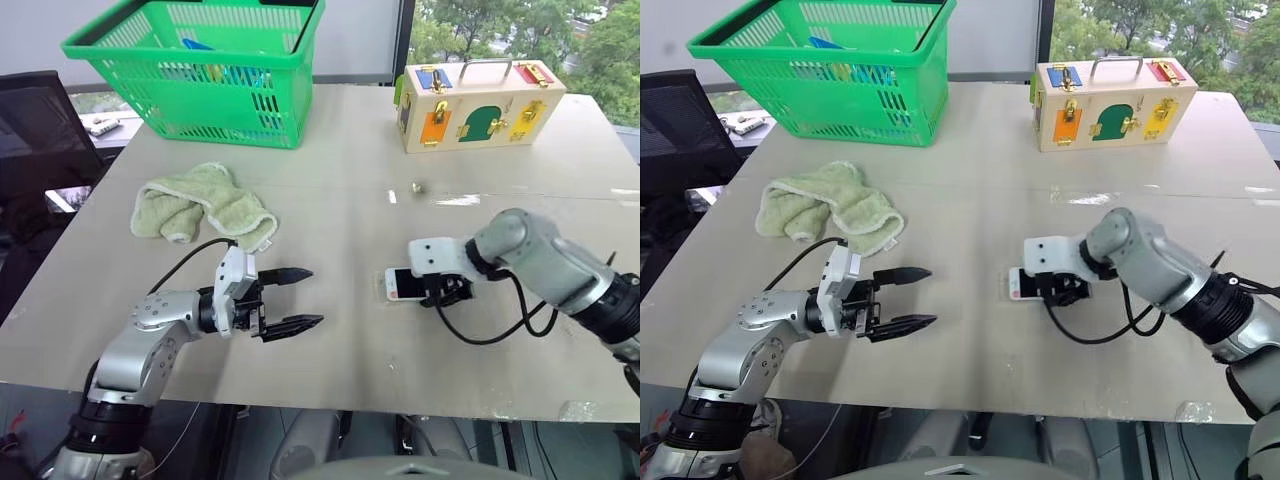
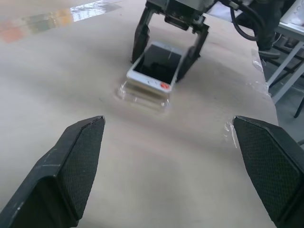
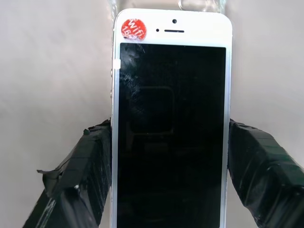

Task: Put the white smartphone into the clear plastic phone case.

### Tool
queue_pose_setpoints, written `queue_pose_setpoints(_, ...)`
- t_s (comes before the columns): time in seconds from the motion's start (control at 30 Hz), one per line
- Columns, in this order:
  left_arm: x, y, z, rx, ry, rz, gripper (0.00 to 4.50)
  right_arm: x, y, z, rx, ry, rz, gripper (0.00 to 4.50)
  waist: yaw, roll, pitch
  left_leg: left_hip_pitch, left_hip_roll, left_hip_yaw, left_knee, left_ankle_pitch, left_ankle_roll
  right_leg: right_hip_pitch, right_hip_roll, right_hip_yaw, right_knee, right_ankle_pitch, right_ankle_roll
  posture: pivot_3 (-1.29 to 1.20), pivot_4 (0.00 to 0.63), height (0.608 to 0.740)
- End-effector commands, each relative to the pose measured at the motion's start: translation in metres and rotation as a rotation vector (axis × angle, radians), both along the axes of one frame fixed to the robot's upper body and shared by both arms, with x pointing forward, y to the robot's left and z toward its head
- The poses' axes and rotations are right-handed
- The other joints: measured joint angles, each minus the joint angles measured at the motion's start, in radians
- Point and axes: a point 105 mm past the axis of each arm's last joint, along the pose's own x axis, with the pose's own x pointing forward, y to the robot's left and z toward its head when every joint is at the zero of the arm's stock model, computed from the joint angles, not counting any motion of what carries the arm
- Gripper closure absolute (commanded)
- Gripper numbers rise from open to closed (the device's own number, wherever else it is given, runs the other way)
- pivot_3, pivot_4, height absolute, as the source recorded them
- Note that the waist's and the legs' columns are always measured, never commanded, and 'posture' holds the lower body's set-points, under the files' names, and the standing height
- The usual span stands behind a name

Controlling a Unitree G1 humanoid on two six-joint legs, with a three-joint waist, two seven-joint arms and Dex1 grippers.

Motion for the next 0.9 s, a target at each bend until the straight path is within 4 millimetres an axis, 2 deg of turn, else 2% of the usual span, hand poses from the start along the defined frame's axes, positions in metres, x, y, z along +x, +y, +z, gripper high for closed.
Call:
queue_pose_setpoints(0.03, 0.001, 0.000, 0.012, -0.004, -0.054, 0.002, 0.00, 0.028, -0.053, -0.004, -0.144, -0.078, -0.143, 1.46, -0.001, 0.000, 0.000, 0.000, 0.000, 0.000, 0.000, 0.000, 0.000, 0.000, 0.000, 0.000, 0.000, 0.000, 0.000, 0.00, 0.150, 0.740)
queue_pose_setpoints(0.17, 0.004, -0.004, 0.017, -0.013, -0.065, 0.001, 0.00, 0.036, -0.060, 0.001, -0.143, -0.086, -0.148, 1.46, 0.001, 0.000, 0.000, 0.001, 0.000, 0.000, 0.001, 0.000, 0.000, 0.001, 0.000, 0.000, 0.000, 0.001, 0.002, 0.00, 0.150, 0.740)
queue_pose_setpoints(0.3, 0.006, -0.006, 0.020, -0.018, -0.072, -0.005, 0.00, 0.032, -0.058, 0.000, -0.113, -0.047, -0.144, 1.46, 0.003, 0.000, 0.000, 0.001, 0.000, 0.000, 0.002, 0.000, 0.000, 0.002, 0.000, 0.000, 0.000, 0.002, 0.002, 0.00, 0.150, 0.740)
queue_pose_setpoints(0.37, 0.008, -0.008, 0.022, -0.022, -0.076, -0.008, 0.00, 0.027, -0.050, 0.001, -0.057, -0.039, -0.126, 0.41, 0.003, 0.000, 0.000, 0.000, 0.000, 0.000, 0.002, 0.000, 0.000, 0.001, 0.000, 0.000, 0.000, 0.002, 0.002, 0.00, 0.150, 0.740)
queue_pose_setpoints(0.4, 0.008, -0.009, 0.023, -0.023, -0.077, -0.010, 0.00, 0.024, -0.046, 0.003, -0.029, -0.036, -0.116, 0.04, 0.004, 0.000, 0.000, 0.000, 0.000, 0.000, 0.002, 0.000, 0.000, 0.001, 0.000, 0.000, 0.000, 0.002, 0.002, 0.00, 0.150, 0.740)
queue_pose_setpoints(0.53, 0.007, -0.012, 0.024, -0.026, -0.078, -0.017, 0.00, 0.021, -0.043, 0.010, 0.027, -0.088, -0.108, 0.01, 0.001, 0.000, 0.000, -0.001, 0.000, 0.000, 0.001, 0.000, 0.000, 0.000, 0.000, 0.000, -0.002, 0.002, 0.002, 0.00, 0.150, 0.740)
queue_pose_setpoints(0.63, 0.007, -0.016, 0.023, -0.030, -0.075, -0.027, 0.00, 0.012, -0.040, 0.026, 0.112, -0.089, -0.100, 0.01, 0.000, 0.001, 0.001, -0.002, 0.000, 0.000, 0.000, 0.000, 0.000, -0.001, 0.000, 0.000, -0.002, 0.002, 0.002, 0.00, 0.150, 0.740)
queue_pose_setpoints(0.77, 0.004, -0.023, 0.021, -0.042, -0.064, -0.046, 0.00, -0.002, -0.049, 0.033, 0.145, -0.096, -0.103, 0.01, -0.003, 0.002, 0.002, -0.003, 0.000, 0.000, 0.000, 0.000, 0.000, -0.002, 0.000, 0.001, -0.002, 0.002, 0.002, 0.00, 0.150, 0.740)
queue_pose_setpoints(0.9, 0.006, -0.030, 0.017, -0.039, -0.055, -0.079, 0.00, -0.011, -0.060, 0.030, 0.175, -0.112, -0.106, 0.01, -0.005, 0.002, 0.002, -0.003, 0.000, 0.000, 0.000, 0.000, 0.000, -0.002, 0.000, 0.001, -0.002, 0.002, 0.002, 0.00, 0.150, 0.740)
